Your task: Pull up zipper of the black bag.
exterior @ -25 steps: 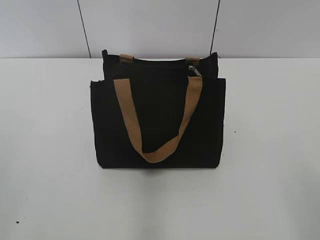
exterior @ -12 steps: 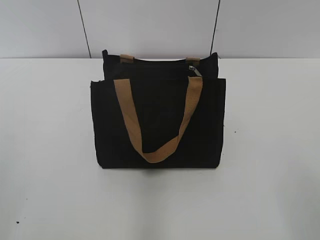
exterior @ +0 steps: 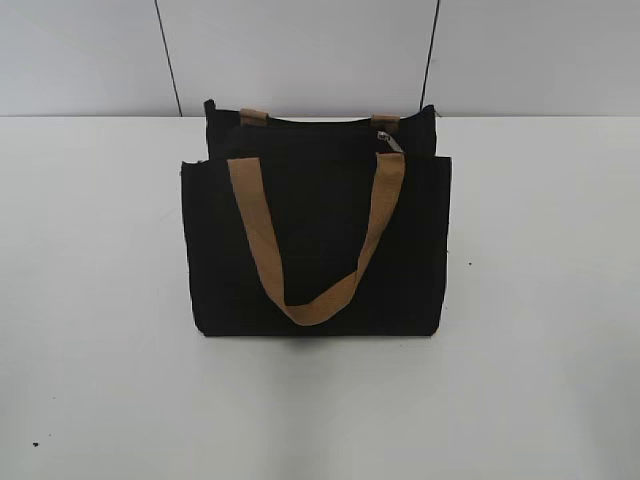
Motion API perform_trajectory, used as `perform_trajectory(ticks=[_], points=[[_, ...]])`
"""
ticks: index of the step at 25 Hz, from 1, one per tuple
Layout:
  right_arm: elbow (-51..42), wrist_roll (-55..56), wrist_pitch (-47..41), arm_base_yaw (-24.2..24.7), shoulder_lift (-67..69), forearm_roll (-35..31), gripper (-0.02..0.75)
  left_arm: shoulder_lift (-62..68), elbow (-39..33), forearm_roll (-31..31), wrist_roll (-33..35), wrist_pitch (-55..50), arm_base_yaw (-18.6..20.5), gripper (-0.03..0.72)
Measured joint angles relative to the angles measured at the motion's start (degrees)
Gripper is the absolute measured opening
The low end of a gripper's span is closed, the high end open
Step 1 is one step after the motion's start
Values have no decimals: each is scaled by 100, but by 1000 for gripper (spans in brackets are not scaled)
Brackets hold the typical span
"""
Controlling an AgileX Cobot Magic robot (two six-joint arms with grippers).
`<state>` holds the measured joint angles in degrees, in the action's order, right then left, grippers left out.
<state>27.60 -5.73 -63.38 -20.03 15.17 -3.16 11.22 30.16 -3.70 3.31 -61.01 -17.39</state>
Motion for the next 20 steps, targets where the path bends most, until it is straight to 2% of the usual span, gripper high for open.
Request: perform_trajectory(ticks=[4, 6, 9, 12, 17, 20], points=[[0, 0, 2, 1004, -5, -6, 519, -409, 0, 0, 0, 6, 819, 455], [0, 0, 2, 1471, -18, -6, 519, -637, 0, 0, 0, 6, 1123, 455], [0, 0, 7, 1919, -155, -11, 519, -996, 0, 0, 0, 6, 1476, 452], [0, 0, 15, 2090, -538, -11, 519, -1150, 0, 0, 0, -2, 1647, 438], [0, -2, 15, 2101, -1446, -18, 519, -1176, 0, 0, 0, -2, 1664, 408], [0, -2, 9, 2126, -1555, -36, 519, -1176, 0, -5, 0, 3, 1664, 398]])
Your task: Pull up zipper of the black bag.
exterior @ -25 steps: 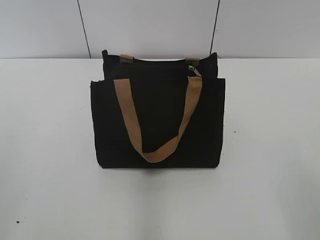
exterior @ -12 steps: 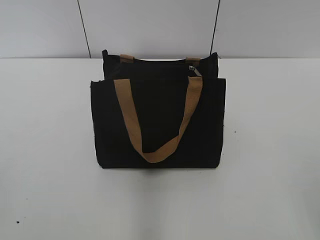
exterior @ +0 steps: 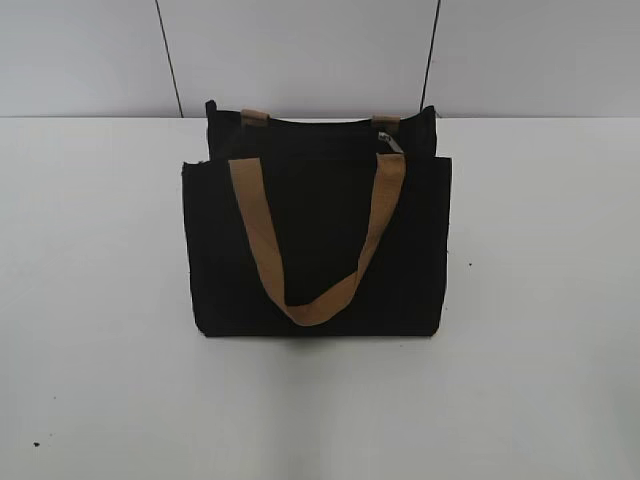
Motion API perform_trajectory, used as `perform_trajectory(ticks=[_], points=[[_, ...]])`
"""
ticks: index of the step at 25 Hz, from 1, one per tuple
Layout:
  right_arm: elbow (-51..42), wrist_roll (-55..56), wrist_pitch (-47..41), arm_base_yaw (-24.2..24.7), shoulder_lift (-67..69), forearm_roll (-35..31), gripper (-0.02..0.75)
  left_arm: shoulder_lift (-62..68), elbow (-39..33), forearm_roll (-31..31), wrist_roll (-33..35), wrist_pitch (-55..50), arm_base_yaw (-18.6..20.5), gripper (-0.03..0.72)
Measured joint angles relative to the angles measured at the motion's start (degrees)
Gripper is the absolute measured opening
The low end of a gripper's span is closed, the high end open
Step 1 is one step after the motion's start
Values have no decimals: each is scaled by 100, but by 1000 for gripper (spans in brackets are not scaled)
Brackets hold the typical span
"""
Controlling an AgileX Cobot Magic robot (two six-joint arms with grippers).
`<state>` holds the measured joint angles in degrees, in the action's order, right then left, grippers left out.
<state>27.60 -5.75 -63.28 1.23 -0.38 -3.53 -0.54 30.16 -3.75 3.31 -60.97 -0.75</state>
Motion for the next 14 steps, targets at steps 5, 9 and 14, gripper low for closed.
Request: perform_trajectory(ticks=[5, 9, 14], points=[[0, 0, 9, 26, 0, -31, 519, 0, 0, 0, 0, 0, 0, 396], [0, 0, 9, 26, 0, -47, 519, 0, 0, 0, 0, 0, 0, 396], [0, 0, 9, 26, 0, -47, 519, 0, 0, 0, 0, 0, 0, 394]])
